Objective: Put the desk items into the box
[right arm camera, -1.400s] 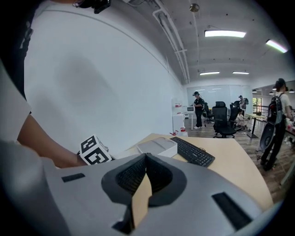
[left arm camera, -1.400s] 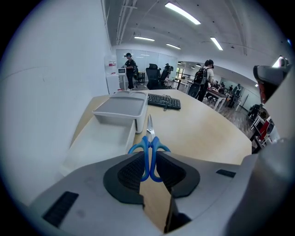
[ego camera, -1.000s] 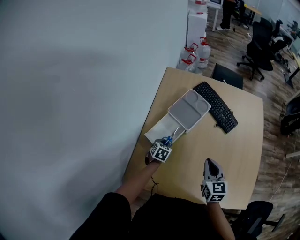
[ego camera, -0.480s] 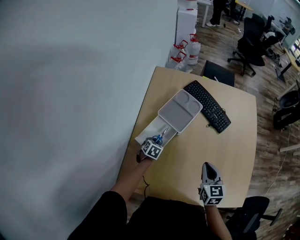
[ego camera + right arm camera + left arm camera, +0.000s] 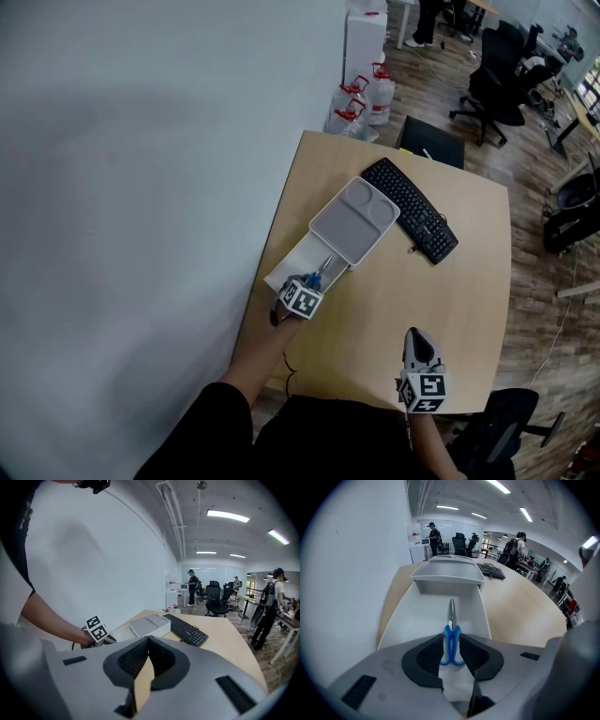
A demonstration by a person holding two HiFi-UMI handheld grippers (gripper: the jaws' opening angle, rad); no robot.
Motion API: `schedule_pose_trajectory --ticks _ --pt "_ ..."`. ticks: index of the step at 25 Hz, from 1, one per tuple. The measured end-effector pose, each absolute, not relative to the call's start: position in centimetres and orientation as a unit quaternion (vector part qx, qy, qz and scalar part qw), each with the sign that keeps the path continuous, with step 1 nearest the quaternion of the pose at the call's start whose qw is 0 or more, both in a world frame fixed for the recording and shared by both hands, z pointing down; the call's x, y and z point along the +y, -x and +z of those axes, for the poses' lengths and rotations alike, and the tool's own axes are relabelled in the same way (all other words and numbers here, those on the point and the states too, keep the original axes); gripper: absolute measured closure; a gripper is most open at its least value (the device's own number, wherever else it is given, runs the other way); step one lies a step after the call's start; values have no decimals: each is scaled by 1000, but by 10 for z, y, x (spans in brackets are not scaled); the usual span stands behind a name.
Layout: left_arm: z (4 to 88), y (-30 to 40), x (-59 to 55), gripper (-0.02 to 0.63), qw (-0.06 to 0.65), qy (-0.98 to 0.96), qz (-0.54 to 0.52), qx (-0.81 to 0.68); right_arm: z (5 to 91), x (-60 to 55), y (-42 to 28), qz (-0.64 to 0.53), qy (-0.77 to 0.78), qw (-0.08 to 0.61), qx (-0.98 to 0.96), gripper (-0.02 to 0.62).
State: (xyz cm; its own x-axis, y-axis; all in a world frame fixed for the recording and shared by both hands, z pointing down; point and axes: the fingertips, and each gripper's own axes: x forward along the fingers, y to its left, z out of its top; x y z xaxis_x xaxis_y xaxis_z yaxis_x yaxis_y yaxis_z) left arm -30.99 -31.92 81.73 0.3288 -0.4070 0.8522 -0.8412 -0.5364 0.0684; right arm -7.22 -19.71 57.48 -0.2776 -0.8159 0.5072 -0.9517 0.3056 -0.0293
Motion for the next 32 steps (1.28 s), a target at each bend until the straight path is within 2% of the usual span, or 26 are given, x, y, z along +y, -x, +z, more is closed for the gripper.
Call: schedule_pose_trajectory --ticks 12,18,24,32 --pt "794 310 -315 497 254 -791 376 -411 565 -187 61 165 -567 207 -780 535" --pt "756 304 -310 497 245 -802 317 -444 562 -173 33 165 -587 202 -767 535" --pt "694 286 -277 497 225 -800 242 -500 555 -151 -5 156 -579 184 -779 535" --pt "595 224 -194 497 185 -790 141 -567 533 -104 -80 139 -563 181 -794 535"
